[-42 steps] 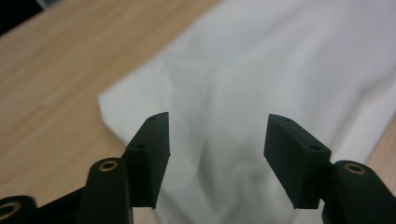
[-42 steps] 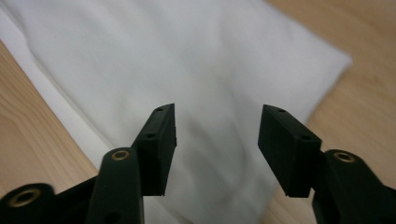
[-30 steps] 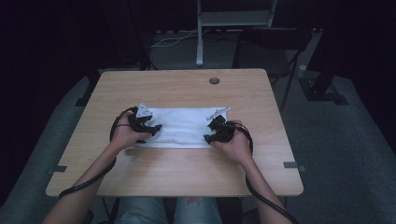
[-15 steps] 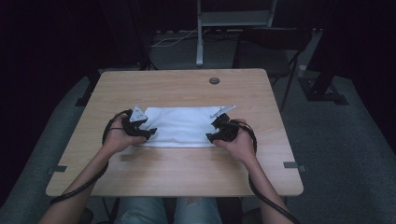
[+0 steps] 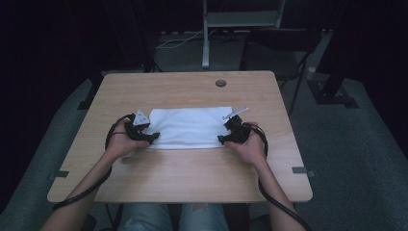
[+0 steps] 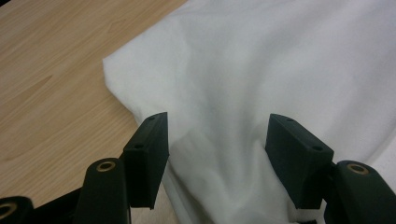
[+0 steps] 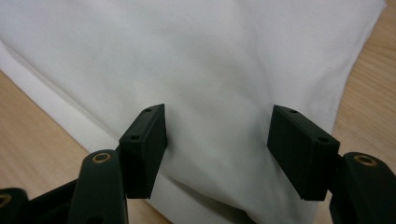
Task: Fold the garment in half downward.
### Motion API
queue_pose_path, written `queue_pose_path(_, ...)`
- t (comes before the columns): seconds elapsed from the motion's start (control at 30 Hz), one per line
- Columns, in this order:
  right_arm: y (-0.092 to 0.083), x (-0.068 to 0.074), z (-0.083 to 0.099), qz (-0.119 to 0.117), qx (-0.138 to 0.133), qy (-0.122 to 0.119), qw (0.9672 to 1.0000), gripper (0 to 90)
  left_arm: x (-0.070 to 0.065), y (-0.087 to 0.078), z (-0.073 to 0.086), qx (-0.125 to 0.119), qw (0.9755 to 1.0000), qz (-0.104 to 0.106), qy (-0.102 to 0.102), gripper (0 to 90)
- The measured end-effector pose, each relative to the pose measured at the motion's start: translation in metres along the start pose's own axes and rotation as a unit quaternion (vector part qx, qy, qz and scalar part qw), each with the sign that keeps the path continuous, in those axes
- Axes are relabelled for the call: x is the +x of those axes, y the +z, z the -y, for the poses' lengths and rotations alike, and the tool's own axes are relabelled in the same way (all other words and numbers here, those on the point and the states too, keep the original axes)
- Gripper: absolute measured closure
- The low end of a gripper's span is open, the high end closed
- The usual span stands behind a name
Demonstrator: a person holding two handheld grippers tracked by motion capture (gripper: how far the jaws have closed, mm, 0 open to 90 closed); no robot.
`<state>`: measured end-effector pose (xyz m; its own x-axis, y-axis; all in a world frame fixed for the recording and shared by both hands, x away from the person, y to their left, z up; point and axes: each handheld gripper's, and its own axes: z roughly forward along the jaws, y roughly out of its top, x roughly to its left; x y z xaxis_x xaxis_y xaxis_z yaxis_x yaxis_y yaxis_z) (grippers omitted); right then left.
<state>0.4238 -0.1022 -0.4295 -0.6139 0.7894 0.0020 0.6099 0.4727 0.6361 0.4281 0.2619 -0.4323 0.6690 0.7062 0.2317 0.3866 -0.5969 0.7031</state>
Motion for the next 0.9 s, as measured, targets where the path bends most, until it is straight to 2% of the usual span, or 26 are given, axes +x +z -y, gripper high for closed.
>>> queue_pose_path(0.17, 0.001, -0.002, -0.001, 0.004, -0.001, 0.001, 1.0, 31.3, 0.002, 0.001, 0.0, -0.012, 0.9999, 0.001, -0.012, 38.3)
queue_pose_path(0.27, -0.004, -0.001, 0.0, 0.007, -0.019, 0.003, 0.9998, 30.6, 0.003, -0.004, 0.002, -0.026, 0.9994, 0.001, -0.024, 34.2)
queue_pose_path(0.37, -0.008, 0.001, 0.001, 0.006, -0.031, 0.004, 0.9995, 26.0, 0.006, -0.012, 0.004, -0.044, 0.9982, 0.004, -0.041, 31.4)
queue_pose_path(0.4, -0.011, 0.001, 0.001, 0.006, -0.037, 0.011, 0.9992, 23.4, 0.007, -0.019, 0.007, -0.06, 0.9968, 0.01, -0.053, 30.9)
queue_pose_path(0.47, -0.013, 0.001, 0.002, 0.006, -0.042, 0.017, 0.999, 22.8, 0.008, -0.022, 0.008, -0.063, 0.9964, 0.01, -0.055, 30.6)
queue_pose_path(0.6, -0.018, -0.002, 0.004, 0.005, -0.052, 0.028, 0.9983, 20.2, 0.011, -0.035, 0.013, -0.087, 0.994, 0.006, -0.066, 28.9)
queue_pose_path(0.7, -0.025, -0.003, 0.005, 0.005, -0.068, 0.034, 0.9971, 19.6, 0.016, -0.046, 0.015, -0.104, 0.9918, -0.011, -0.074, 28.9)
queue_pose_path(0.9, -0.033, -0.004, 0.008, 0.011, -0.08, 0.037, 0.9961, 19.6, 0.018, -0.058, 0.016, -0.115, 0.9905, -0.017, -0.073, 28.9)
